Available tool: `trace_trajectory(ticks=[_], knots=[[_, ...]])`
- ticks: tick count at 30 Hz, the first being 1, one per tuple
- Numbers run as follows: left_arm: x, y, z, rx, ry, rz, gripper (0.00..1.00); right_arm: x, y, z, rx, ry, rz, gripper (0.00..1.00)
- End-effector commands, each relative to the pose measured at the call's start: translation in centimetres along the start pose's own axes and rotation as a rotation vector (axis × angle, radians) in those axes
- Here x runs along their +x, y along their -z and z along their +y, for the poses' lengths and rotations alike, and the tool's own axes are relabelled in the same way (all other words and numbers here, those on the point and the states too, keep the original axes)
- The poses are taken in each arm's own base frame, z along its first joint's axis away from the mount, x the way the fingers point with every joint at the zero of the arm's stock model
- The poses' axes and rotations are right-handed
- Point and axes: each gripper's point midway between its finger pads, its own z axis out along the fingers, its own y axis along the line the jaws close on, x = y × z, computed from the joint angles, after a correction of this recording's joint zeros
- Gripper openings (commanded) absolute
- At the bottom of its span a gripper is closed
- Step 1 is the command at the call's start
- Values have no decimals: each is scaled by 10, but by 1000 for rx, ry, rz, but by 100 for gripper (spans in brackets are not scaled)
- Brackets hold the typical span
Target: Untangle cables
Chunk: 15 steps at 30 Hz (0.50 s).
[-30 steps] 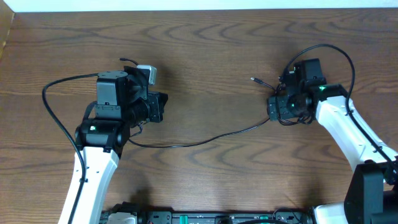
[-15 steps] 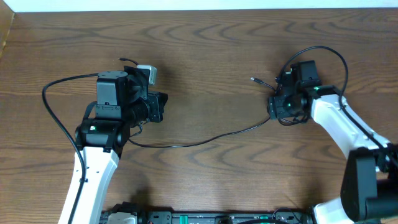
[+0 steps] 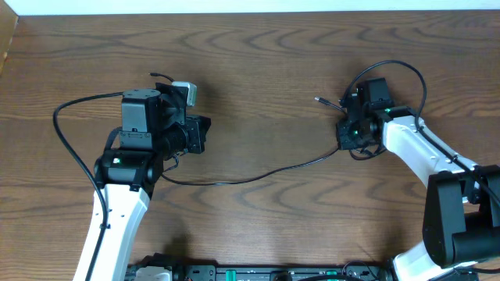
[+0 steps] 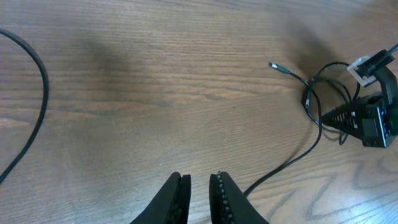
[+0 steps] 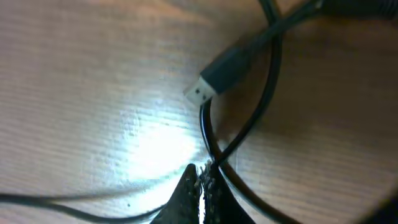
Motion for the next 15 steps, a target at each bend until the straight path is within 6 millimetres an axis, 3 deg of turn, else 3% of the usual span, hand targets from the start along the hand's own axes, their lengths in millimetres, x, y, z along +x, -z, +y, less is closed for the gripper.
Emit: trace_trajectory(ticks=[1,6,15], knots=[[7,-2,-2,16,-7,22,17,-9,11,5,-5,-5,-2,1],[11,-2,-1,14,0,38,17,-37,62,5,45,-2,-29,1],[15,-2,-1,13,7,53,17,-93,224,11,143,5,-178,1]])
